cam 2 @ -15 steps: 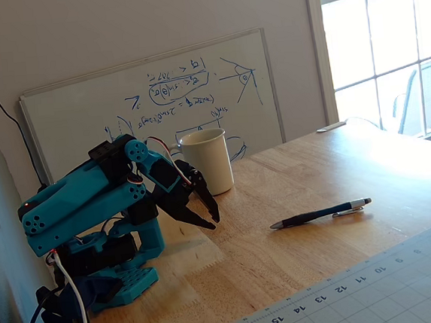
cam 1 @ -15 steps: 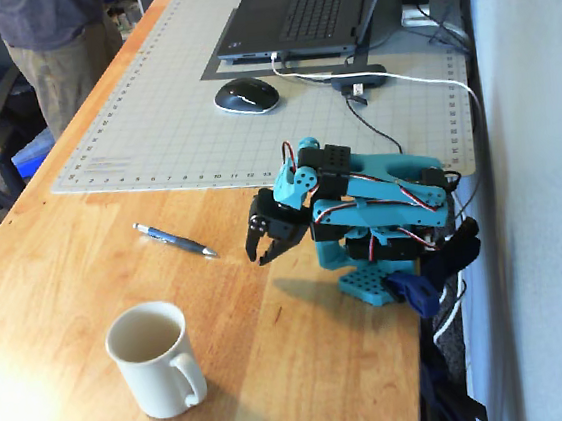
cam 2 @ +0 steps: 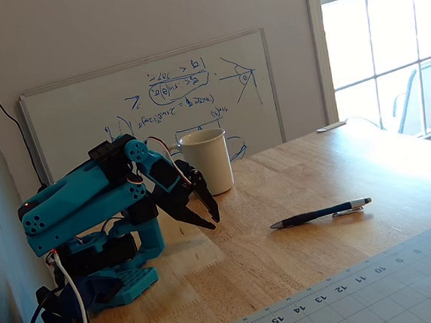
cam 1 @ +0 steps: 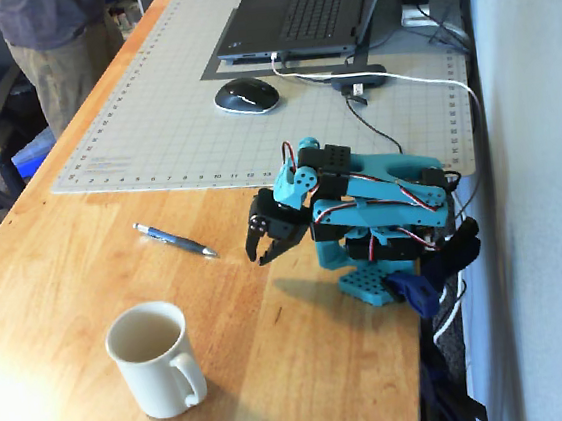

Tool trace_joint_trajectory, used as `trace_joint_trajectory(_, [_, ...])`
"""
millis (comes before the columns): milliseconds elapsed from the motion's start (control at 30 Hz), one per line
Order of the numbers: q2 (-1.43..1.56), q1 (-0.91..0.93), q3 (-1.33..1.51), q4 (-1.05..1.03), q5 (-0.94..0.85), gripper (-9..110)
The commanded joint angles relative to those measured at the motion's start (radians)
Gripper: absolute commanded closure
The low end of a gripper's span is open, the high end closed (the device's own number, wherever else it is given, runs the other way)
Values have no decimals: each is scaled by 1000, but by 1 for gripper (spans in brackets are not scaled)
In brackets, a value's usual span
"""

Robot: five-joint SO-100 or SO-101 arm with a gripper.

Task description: Grasp a pen and put it in a mug.

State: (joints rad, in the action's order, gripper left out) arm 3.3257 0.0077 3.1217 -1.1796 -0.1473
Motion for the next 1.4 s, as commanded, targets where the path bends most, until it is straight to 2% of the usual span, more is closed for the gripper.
trace_joint_trajectory(0, [11, 6, -15, 3, 11, 98])
trace_joint_trajectory(100, [9, 6, -35, 5, 41, 98])
trace_joint_trajectory(233, [-49, 6, -123, 5, 224, 98])
trace_joint_trajectory(467, [-327, 8, -337, 110, 753, 98])
trace_joint_trajectory(733, [-744, 49, -552, 459, 1376, 98])
trace_joint_trajectory(867, [-919, 126, -647, 589, 1585, 96])
trace_joint_trajectory(967, [-1048, 161, -715, 632, 1647, 90])
trace_joint_trajectory(1167, [-1336, 187, -864, 661, 1664, 76])
trace_joint_trajectory(1367, [-1586, 190, -1037, 661, 1664, 71])
